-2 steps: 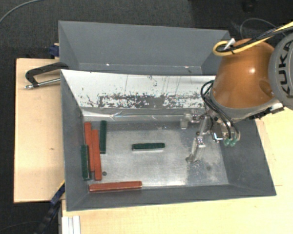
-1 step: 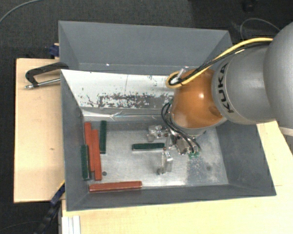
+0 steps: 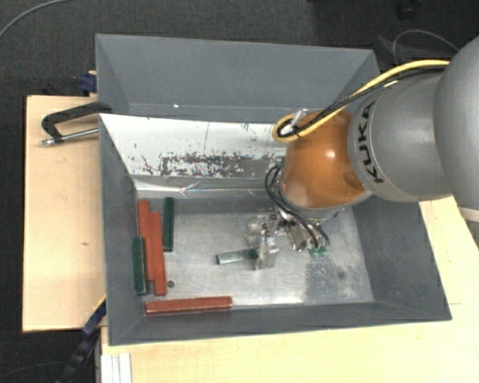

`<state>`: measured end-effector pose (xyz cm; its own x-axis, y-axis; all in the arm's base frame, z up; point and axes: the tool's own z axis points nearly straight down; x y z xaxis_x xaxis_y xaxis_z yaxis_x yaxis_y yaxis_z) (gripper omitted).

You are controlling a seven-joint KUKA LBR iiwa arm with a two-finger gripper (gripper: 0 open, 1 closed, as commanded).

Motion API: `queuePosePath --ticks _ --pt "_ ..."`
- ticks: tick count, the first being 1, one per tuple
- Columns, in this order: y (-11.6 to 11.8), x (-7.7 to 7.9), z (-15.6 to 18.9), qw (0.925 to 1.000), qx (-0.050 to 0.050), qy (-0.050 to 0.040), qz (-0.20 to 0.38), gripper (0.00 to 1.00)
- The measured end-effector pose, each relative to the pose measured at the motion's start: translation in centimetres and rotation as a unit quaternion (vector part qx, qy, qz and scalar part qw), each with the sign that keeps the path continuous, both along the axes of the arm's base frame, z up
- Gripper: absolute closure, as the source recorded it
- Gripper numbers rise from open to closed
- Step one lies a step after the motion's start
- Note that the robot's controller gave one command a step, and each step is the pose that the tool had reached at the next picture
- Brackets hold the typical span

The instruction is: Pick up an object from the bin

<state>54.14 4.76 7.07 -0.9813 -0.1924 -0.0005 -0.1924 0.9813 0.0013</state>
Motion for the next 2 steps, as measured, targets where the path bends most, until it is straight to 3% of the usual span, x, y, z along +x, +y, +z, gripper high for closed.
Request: queuePosePath --ticks 1,2 --pt "0.1 -1.5 11.2 0.9998 0.001 -0.0066 -0.019 1.0" --pt "0.8 -1.7 18.7 0.9998 0.001 -0.0076 -0.016 1.0"
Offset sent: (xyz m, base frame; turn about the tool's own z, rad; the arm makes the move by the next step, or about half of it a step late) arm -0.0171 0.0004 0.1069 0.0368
